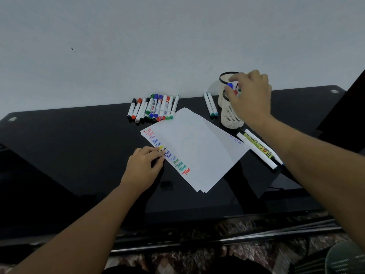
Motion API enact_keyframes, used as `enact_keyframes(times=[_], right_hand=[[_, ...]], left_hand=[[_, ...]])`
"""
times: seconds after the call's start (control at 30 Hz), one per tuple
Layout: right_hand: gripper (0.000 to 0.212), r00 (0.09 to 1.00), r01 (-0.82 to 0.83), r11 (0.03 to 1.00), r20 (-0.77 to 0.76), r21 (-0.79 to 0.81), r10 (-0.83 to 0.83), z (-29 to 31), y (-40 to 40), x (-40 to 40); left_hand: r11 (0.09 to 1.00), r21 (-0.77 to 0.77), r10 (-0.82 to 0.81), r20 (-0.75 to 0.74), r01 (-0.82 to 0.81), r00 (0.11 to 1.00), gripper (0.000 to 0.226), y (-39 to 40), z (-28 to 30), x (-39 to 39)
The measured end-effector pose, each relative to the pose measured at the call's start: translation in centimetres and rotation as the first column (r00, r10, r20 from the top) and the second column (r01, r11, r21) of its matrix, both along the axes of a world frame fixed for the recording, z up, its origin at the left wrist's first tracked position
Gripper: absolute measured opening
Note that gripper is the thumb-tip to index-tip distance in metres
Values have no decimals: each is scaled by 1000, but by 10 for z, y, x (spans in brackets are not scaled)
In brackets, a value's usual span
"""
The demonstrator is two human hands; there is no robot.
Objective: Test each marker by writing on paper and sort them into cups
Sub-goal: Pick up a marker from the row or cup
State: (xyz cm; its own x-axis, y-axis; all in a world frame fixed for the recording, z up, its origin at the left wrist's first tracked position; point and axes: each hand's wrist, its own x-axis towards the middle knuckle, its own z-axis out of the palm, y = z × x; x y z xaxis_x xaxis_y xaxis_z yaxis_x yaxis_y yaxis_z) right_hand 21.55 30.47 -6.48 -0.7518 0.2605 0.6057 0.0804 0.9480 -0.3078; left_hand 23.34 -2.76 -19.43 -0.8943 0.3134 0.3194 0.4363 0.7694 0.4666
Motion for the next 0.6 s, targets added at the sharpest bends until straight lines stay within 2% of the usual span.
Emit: enact_keyframes(times=[0.07, 0.1, 0.17, 0.23, 0.3, 0.37, 0.6], right_hand=[[22, 984, -78, 994, -157, 72, 89, -7, -22, 10], [21, 977, -141, 986, -148, 94, 154, -13, -32, 13], [22, 959, -281, 957, 46, 65, 279, -30, -52, 15], [30, 903, -329, 944, 294, 8, 312, -49, -65, 12], [41, 843, -291, 957, 469, -11, 262, -63, -67, 5], [49, 804, -250, 968, 565, 38, 185, -69, -62, -5], [54, 768, -145, 980, 640, 134, 26, -77, -51, -56]], left_hand=[[1000, 5, -11, 27, 11, 1000, 22, 0, 2, -2], [1000, -4, -19, 46, 20, 999, 21, 0, 7, -6], [998, -49, -44, 81, 48, 996, 22, 0, 18, -17], [994, -70, -76, 73, 81, 994, 26, 2, 22, -25], [997, -28, -77, 23, 77, 997, 33, 2, 16, -26], [997, 34, -67, -36, 68, 997, 35, 1, 5, -21], [996, 68, -62, -32, 64, 998, 36, 2, 2, -30]])
